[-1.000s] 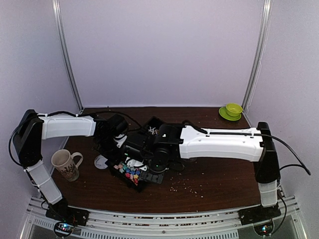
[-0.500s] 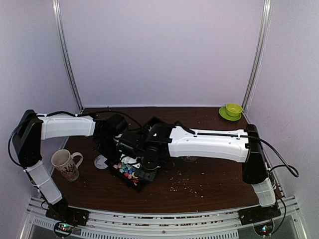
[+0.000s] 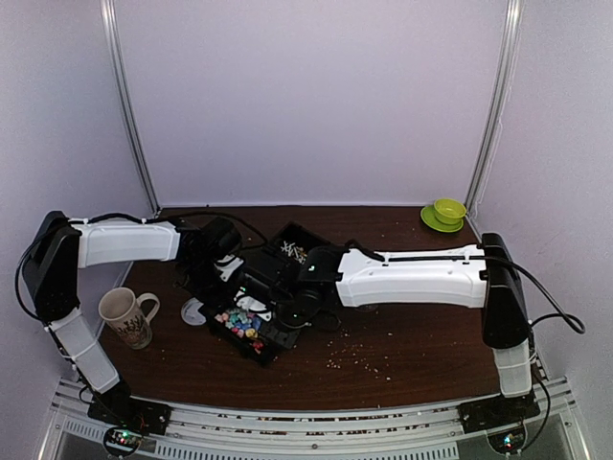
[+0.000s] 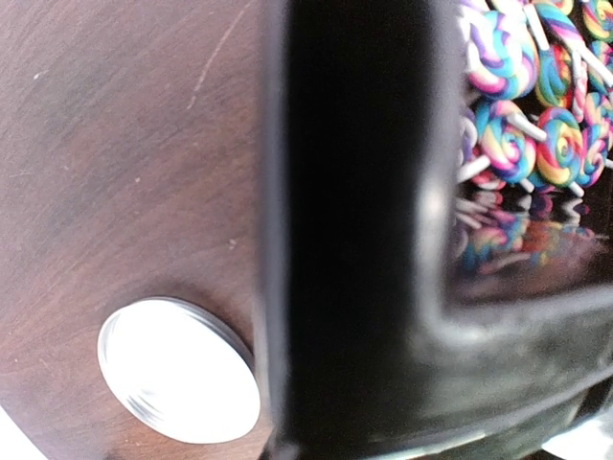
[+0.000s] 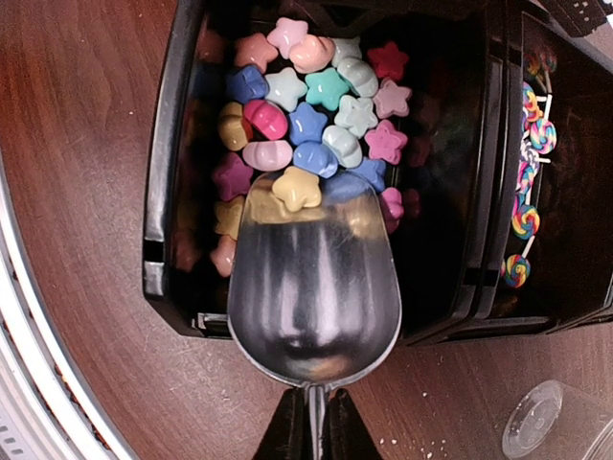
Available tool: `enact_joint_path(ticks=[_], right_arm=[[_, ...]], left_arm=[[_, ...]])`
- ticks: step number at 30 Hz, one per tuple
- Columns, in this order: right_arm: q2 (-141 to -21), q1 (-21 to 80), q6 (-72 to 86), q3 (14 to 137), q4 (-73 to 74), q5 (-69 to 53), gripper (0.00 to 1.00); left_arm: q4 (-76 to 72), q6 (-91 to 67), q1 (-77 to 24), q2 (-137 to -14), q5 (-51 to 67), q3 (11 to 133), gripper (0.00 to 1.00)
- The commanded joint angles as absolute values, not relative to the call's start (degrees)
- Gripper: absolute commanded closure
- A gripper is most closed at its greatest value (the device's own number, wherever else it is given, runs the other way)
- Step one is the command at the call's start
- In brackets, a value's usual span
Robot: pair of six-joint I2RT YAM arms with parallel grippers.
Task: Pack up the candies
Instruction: Scoop the fake candies from the plate.
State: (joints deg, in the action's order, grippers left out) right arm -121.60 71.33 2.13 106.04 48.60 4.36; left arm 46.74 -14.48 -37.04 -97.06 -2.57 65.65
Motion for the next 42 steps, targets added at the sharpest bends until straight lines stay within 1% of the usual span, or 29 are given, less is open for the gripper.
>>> enact_joint_path(ticks=[1,7,12,16,20,27,31,35,38,42], right_arm=[[-127.13,70.58,3.22,101.88,38.29,5.61,1.0],[-125.11,70.49,7.44,98.55,34.05,14.34,1.0],[-122.13,70.43,14.05,96.43,34.0,16.54,1.0],[-121.54,70.19,14.93,94.86,31.95,12.83,1.0],[-122.52,70.18,10.35,94.59,30.09,7.15,1.0],[-124.96,70.2,2.14,93.41,27.46,2.32,1.0],[-124.46,70.15,1.6,89.38,20.32,6.25,1.0],[-121.7,70.19,2.51,82.24,10.87,9.58,1.0],[-119.33,70.17,2.15,76.61,1.56,11.77,1.0],[-118.13,70.16,1.16,72.18,-5.52,13.7,1.0]], left_arm=[[33.87,-15.06,-38.89,-91.3,7.17,67.2,1.0],[33.93,-15.26,-38.85,-91.58,7.38,67.03,1.0],[34.26,-15.81,-38.76,-92.24,6.68,67.07,1.0],[34.26,-15.98,-38.67,-92.28,7.1,67.21,1.0],[34.28,-15.73,-38.67,-92.2,7.46,67.24,1.0],[33.98,-15.12,-38.72,-92.08,8.44,67.33,1.0],[33.45,-15.02,-38.67,-91.5,8.65,67.06,1.0],[33.79,-15.55,-38.48,-91.45,7.11,66.89,1.0],[33.66,-15.84,-37.95,-91.67,8.24,66.96,1.0],[33.66,-16.01,-37.53,-91.62,8.83,66.89,1.0]])
